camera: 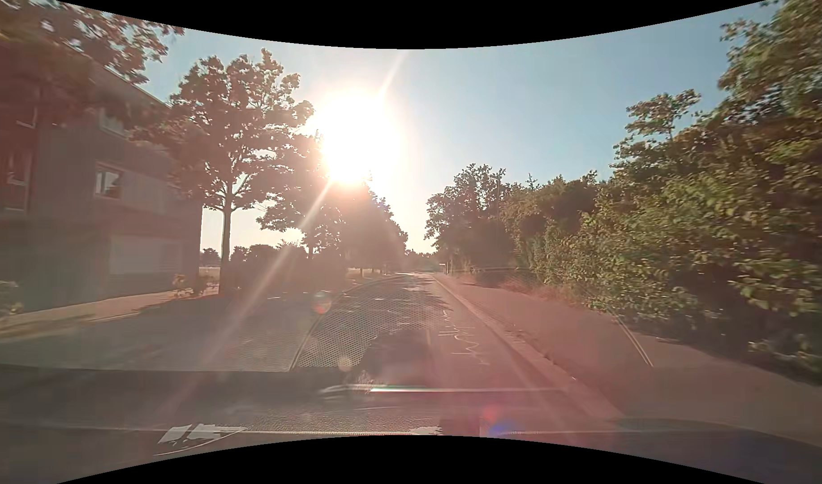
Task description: Follow the waypoints while adhering to traffic rules and regulations
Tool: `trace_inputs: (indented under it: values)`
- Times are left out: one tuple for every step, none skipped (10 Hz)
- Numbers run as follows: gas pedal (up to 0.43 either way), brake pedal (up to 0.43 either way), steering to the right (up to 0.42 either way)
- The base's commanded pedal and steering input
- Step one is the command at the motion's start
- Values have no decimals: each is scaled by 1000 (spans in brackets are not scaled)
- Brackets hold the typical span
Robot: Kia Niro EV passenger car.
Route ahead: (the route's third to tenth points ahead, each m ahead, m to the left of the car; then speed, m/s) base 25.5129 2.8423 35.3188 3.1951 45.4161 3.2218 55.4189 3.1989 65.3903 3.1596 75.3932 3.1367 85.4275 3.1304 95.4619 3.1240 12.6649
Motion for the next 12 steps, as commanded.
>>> trace_inputs:
  values:
    - [79, 0, 4]
    - [79, 0, 4]
    - [67, 0, 4]
    - [67, 0, 4]
    - [67, 0, 4]
    - [67, 0, 3]
    - [67, 0, 3]
    - [67, 0, 3]
    - [67, 0, 3]
    - [67, 0, 3]
    - [67, 0, 3]
    - [67, 0, 3]
